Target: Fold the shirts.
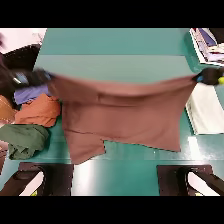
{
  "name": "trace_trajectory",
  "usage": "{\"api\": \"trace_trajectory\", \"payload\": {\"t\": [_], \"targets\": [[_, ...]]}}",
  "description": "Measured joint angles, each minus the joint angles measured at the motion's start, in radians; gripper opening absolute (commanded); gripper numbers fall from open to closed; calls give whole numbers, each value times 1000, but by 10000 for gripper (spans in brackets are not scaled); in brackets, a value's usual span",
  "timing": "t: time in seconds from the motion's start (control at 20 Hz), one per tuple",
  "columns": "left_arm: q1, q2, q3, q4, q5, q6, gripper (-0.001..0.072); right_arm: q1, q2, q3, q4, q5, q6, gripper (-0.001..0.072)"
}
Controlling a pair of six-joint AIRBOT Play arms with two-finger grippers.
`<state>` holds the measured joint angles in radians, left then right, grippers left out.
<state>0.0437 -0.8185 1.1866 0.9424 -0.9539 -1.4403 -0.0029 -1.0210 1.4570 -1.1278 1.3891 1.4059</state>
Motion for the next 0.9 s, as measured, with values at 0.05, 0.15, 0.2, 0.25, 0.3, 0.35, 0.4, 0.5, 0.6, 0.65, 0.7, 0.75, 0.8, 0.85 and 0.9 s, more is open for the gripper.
{"api": "trace_trajectory", "payload": {"t": [0.05, 0.15, 0.2, 0.25, 0.3, 0.35, 0.4, 0.5, 0.6, 0.65, 0.7, 0.75, 0.8, 0.85, 0.9], "targets": [[0, 1, 121, 19, -6, 2, 23, 0, 19, 60, 1, -17, -3, 17], [0, 1, 356, 58, -27, 5, 22, 0, 57, 197, -6, -53, -6, 17], [0, 1, 471, 72, -38, 5, 22, 0, 74, 265, -19, -68, -8, 17], [0, 2, 573, 82, -48, 4, 22, 0, 89, 338, -37, -80, -9, 18], [0, 2, 673, 90, -57, -1, 22, 0, 100, 402, -56, -91, -10, 17], [0, 3, 753, 95, -64, -11, 22, 0, 112, 464, -80, -97, -7, 17], [0, 3, 826, 97, -66, -22, 22, 0, 123, 512, -103, -104, -1, 17], [0, 3, 922, 89, -63, -36, 22, 0, 148, 574, -150, -110, 18, 17], [0, 1, 972, 58, -40, -45, 21, 0, 176, 584, -193, -117, 32, 17], [0, 0, 986, 45, -27, -48, 21, 0, 189, 577, -214, -121, 40, 17], [0, -2, 995, 35, -10, -49, 21, 0, 196, 569, -232, -121, 46, 17], [0, -6, 996, 29, 0, -51, 21, 0, 196, 566, -246, -119, 51, 16], [0, -11, 985, 25, 4, -52, 21, 0, 185, 571, -257, -107, 56, 16], [0, -18, 965, 24, 5, -52, 21, 0, 165, 585, -264, -87, 59, 17], [0, -27, 933, 21, 3, -53, 21, 0, 134, 603, -269, -55, 62, 17]]}}
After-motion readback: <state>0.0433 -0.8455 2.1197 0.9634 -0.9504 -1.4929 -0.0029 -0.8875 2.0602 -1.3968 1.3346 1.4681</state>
